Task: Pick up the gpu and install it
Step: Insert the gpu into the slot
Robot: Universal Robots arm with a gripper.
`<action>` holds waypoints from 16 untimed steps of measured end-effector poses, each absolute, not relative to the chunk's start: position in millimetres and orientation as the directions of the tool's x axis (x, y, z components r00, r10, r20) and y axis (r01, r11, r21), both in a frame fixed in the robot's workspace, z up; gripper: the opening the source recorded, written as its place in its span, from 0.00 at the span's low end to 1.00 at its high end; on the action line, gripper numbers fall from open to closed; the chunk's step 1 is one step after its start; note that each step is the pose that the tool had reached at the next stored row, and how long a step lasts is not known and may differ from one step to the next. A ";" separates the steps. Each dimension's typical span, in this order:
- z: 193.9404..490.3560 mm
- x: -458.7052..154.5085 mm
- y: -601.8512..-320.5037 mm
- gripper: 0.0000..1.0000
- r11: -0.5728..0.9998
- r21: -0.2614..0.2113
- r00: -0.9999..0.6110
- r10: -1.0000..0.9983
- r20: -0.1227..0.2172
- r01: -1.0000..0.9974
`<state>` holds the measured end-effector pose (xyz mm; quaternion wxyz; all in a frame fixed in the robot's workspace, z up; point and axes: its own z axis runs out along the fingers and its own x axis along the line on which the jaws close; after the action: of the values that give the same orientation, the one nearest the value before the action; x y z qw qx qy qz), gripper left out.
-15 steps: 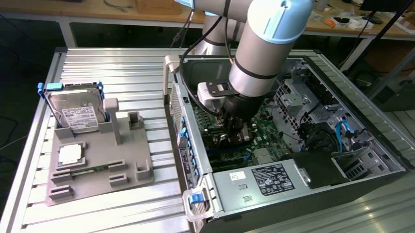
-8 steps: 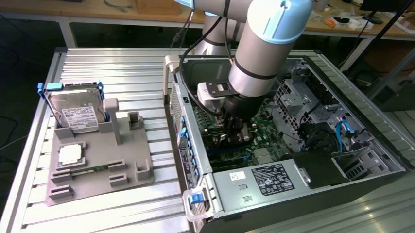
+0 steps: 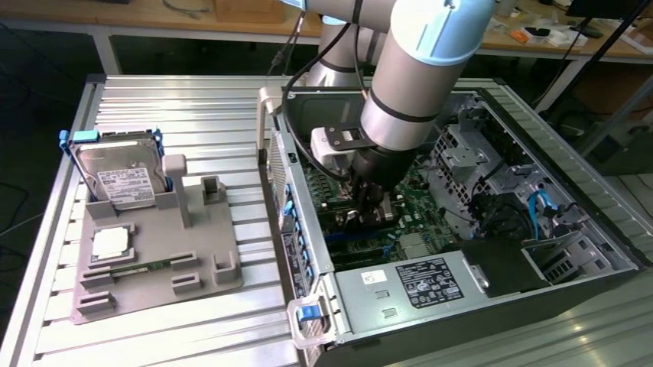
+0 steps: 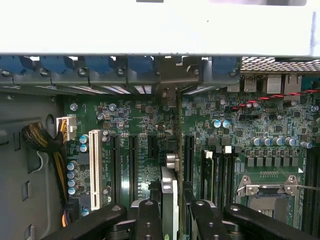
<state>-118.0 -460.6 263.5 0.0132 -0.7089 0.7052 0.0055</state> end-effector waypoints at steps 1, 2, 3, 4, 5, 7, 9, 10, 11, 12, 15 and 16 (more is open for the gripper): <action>263.6 -118.0 -460.8 0.27 -0.005 -0.011 0.005 -1.000 -0.026 -1.000; 263.6 -118.0 -460.8 0.27 -0.005 -0.011 0.005 -1.000 -0.026 -1.000; 263.6 -118.0 -460.8 0.27 -0.005 -0.011 0.005 -1.000 -0.026 -1.000; 263.6 -118.0 -460.8 0.27 -0.005 -0.011 0.005 -1.000 -0.026 -1.000; 263.5 -118.0 -460.9 0.27 -0.005 -0.011 0.005 -1.000 -0.026 -1.000; 263.6 -118.0 -460.9 0.27 -0.005 -0.011 0.005 -1.000 -0.026 -1.000; 263.5 -118.0 -461.4 0.27 -0.005 -0.011 0.005 -1.000 -0.027 -1.000; 263.5 -117.9 -461.7 0.27 -0.005 -0.011 0.005 -1.000 -0.027 -1.000; 263.5 -118.0 -462.0 0.27 -0.005 -0.011 0.005 -1.000 -0.026 -1.000; 263.5 -118.0 -462.0 0.27 -0.005 -0.011 0.005 -1.000 -0.027 -1.000; 263.5 -117.9 -462.1 0.27 -0.005 -0.011 0.005 -1.000 -0.026 -1.000; 263.6 -118.0 -462.1 0.27 -0.005 -0.011 0.005 -1.000 -0.026 -1.000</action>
<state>-118.0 -462.1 263.6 0.0132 -0.7089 0.7052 0.0055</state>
